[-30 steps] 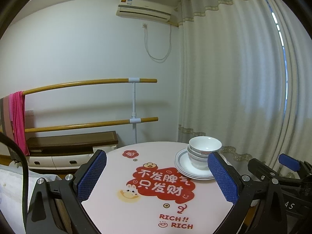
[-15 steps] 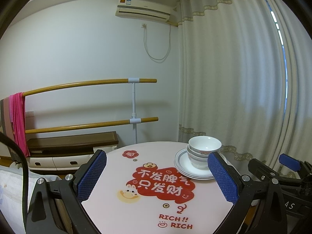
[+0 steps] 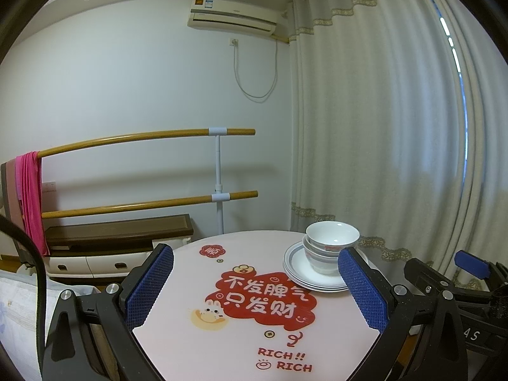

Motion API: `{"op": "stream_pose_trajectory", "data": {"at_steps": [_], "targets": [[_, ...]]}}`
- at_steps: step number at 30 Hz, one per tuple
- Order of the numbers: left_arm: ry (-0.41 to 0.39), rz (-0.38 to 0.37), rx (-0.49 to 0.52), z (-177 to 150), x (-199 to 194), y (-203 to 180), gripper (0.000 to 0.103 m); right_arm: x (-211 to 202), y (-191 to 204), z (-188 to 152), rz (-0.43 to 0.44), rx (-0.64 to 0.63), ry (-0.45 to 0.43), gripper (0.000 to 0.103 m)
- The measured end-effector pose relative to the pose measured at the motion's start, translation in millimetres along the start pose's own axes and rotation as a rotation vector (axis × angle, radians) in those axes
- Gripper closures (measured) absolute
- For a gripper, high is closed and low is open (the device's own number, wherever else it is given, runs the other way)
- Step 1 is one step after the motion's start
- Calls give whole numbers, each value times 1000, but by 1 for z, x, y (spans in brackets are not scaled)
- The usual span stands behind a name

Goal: Organize plates and bowls

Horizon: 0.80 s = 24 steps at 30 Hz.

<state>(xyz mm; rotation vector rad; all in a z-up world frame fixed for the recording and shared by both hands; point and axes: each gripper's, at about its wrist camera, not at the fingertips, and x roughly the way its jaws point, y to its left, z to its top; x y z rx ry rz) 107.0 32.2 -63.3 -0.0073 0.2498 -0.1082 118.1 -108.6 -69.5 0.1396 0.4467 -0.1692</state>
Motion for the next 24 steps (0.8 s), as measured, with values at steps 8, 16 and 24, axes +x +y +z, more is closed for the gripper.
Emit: {"op": "stream_pose_trajectory", "data": {"at_steps": [8, 16, 24], "targets": [[-2, 0, 3, -2, -1, -2, 1, -2, -2, 0, 0, 4, -2, 0], [-4, -1, 4, -3, -2, -2, 1, -4, -2, -1, -1, 6, -5, 0], [-10, 0, 0, -2, -7, -1, 1, -7, -1, -2, 2, 9, -7, 0]]}}
